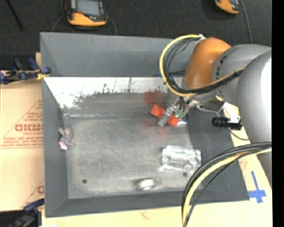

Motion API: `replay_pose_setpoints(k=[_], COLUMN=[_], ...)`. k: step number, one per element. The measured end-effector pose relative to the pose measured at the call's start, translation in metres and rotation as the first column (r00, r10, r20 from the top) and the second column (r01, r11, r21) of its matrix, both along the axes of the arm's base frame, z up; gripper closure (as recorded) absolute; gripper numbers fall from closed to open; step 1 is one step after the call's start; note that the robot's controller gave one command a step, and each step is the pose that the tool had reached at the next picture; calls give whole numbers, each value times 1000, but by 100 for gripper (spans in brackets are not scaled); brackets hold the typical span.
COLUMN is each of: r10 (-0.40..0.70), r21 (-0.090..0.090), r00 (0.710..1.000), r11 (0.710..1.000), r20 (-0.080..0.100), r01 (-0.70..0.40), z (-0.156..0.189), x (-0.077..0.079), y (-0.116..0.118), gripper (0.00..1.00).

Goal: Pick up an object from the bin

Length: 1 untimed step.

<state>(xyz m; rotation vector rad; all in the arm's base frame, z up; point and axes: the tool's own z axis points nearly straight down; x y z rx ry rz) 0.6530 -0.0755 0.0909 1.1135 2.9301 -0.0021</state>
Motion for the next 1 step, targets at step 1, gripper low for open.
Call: replay_pose_setpoints(k=[1], r10=[1], r21=[2], r00=[1000], r11=[1000], r20=[2], r01=[-1], z=[50], x=[2], y=[-1], gripper=[100])
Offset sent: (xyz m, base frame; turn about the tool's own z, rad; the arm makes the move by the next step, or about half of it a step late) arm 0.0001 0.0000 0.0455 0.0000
